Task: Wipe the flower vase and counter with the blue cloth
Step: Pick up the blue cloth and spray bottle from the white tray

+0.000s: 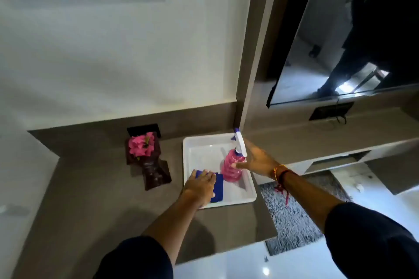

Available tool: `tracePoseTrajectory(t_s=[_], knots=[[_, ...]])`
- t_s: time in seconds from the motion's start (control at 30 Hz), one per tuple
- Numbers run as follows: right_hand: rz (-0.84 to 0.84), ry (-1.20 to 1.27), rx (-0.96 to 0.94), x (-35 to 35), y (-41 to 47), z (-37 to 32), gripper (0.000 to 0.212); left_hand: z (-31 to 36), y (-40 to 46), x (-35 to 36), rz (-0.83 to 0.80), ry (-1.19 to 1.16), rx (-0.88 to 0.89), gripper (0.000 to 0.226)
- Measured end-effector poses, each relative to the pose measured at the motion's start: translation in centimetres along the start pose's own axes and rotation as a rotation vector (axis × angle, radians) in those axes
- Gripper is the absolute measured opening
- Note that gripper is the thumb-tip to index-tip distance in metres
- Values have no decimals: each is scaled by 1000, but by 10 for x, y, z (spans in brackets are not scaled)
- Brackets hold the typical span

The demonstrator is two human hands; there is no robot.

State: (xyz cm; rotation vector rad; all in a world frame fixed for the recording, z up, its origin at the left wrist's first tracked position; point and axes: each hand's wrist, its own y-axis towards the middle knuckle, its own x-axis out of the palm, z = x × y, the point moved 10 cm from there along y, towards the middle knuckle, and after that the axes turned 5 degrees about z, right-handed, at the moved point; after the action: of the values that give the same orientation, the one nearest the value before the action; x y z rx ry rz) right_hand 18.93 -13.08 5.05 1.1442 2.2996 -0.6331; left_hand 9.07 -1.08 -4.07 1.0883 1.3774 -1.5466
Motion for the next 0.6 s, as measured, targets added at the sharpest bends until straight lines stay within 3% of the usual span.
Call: tracePoseTrajectory(t_s=[0.1,0.2,0.37,0.6], knots=[[23,113,22,16,13,21,83,-1,12,37,-82,-41,-40,64],[116,236,25,25,26,31,73,-6,23,52,-52,-25,-42,76],[263,283,-59,18,48,20,86,-11,39,56,75,141,28,86],[377,359,-47,21,51,21,40,-8,45,46,230,161,33,67]])
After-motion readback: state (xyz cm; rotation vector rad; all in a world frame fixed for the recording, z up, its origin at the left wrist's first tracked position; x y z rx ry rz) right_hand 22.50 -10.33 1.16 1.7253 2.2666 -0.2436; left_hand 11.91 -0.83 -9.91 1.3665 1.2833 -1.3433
